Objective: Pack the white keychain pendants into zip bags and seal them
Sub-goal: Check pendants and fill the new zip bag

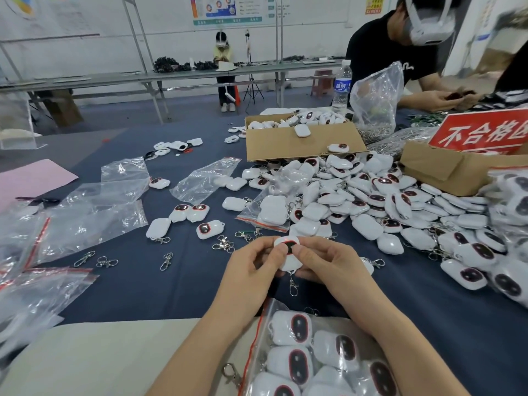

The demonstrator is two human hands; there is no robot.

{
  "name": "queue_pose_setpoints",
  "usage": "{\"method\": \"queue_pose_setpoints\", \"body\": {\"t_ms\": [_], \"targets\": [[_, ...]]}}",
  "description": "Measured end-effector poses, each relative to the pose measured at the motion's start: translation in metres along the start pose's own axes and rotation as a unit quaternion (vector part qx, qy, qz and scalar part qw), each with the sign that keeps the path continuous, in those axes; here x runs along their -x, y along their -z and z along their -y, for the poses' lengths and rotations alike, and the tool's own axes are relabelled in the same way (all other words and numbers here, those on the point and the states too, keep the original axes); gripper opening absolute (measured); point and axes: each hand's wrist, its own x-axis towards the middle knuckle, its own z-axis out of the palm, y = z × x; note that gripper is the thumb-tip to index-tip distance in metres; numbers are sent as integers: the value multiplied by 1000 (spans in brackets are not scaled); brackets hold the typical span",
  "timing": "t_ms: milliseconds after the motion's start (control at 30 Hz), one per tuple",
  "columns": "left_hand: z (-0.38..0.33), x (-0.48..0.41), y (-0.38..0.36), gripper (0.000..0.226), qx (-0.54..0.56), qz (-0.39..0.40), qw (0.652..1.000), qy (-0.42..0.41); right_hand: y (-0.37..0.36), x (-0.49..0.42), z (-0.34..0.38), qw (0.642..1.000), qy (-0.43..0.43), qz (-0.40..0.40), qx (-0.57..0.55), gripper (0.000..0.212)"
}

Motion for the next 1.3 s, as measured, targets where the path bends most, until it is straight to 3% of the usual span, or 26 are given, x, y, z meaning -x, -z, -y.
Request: {"method": "queue_pose_setpoints", "body": {"t_ms": [600, 833, 1300], "targets": [[-2, 1, -1, 15, 19, -2, 1000, -22, 2, 0, -2, 1000, -17, -20, -10, 9], [-1, 2, -2, 26, -18, 19, 1000, -10, 2, -1, -3, 999, -15, -17, -28, 14], [5, 1, 0, 19, -46, 17, 999, -17, 5, -2, -6, 1000, -15, 15, 12, 18]]}}
